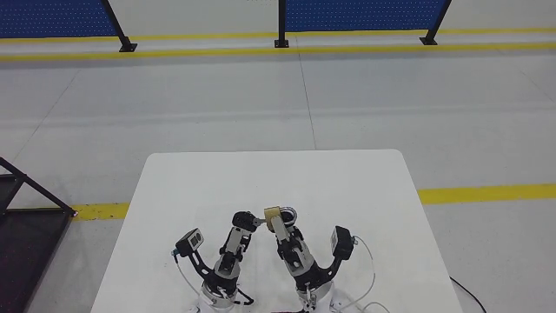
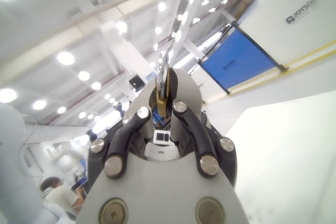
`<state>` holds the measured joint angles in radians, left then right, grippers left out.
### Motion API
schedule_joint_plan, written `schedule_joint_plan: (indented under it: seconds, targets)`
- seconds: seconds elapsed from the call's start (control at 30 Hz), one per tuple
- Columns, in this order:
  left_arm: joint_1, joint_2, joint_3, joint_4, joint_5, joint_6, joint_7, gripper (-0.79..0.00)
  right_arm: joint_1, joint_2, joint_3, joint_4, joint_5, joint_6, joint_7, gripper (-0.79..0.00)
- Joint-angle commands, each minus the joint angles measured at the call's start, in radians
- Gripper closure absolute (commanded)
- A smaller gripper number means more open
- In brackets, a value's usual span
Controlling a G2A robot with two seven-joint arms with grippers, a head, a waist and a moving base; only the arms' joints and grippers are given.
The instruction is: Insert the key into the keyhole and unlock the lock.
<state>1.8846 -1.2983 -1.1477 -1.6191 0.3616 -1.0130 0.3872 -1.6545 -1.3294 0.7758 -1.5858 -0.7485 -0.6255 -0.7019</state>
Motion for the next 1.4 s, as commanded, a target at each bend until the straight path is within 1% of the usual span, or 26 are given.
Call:
schedule_joint_plan:
  seconds: [0.0,0.03,0.13,0.17,0.2,0.3,0.5,0.6,0.7,0.9,0.97,1.0,1.03,1.07,1.37]
  targets:
    - [0.003,0.009,-0.015,-0.003,-0.011,0.001,-0.040,-0.468,-0.004,0.002,0.003,-0.002,-0.004,-0.007,0.018,0.000]
    - [0.004,0.014,-0.020,-0.004,-0.016,0.001,-0.061,-0.406,-0.007,0.004,0.005,-0.002,-0.003,-0.004,0.033,0.000]
    - [0.008,0.028,-0.036,-0.009,-0.031,0.001,-0.123,-0.357,-0.014,0.007,0.010,-0.010,0.007,0.000,0.082,0.000]
    - [0.009,0.032,-0.041,-0.008,-0.036,0.001,-0.135,-0.308,-0.016,0.007,0.012,-0.014,0.013,0.003,0.090,0.000]
    - [0.010,0.035,-0.045,-0.009,-0.042,0.001,-0.141,-0.296,-0.018,0.008,0.013,-0.015,0.016,0.005,0.099,0.000]
    - [0.010,0.042,-0.045,-0.010,-0.061,0.001,-0.161,-0.283,-0.019,0.007,0.017,-0.019,0.021,0.015,0.117,0.000]
    - [0.008,0.049,-0.040,-0.009,-0.075,0.001,-0.169,-0.289,-0.018,0.005,0.020,-0.020,0.027,0.031,0.129,0.000]
    - [0.007,0.052,-0.038,-0.009,-0.071,0.001,-0.168,-0.249,-0.019,0.003,0.022,-0.020,0.033,0.038,0.130,0.000]
    - [0.005,0.054,-0.033,-0.009,-0.066,0.001,-0.169,-0.243,-0.020,0.001,0.025,-0.021,0.035,0.040,0.124,0.000]
    - [0.000,0.059,-0.027,-0.006,-0.054,0.001,-0.162,-0.197,-0.021,-0.001,0.027,-0.019,0.032,0.039,0.131,0.000]
    - [-0.003,0.060,-0.025,-0.006,-0.046,0.001,-0.162,-0.194,-0.022,-0.001,0.027,-0.018,0.031,0.041,0.134,0.000]
    - [-0.003,0.061,-0.025,-0.005,-0.043,0.001,-0.159,-0.139,-0.022,-0.001,0.027,-0.019,0.030,0.042,0.137,0.000]
    - [-0.003,0.062,-0.024,-0.005,-0.041,0.001,-0.156,-0.052,-0.022,-0.002,0.028,-0.019,0.030,0.042,0.138,0.000]
    - [-0.003,0.062,-0.022,-0.005,-0.039,0.001,-0.153,-0.003,-0.023,-0.002,0.027,-0.018,0.029,0.042,0.140,0.000]
    - [-0.008,0.065,-0.021,0.003,0.023,0.001,-0.111,0.000,-0.028,-0.002,0.029,-0.019,0.011,0.036,0.154,0.000]
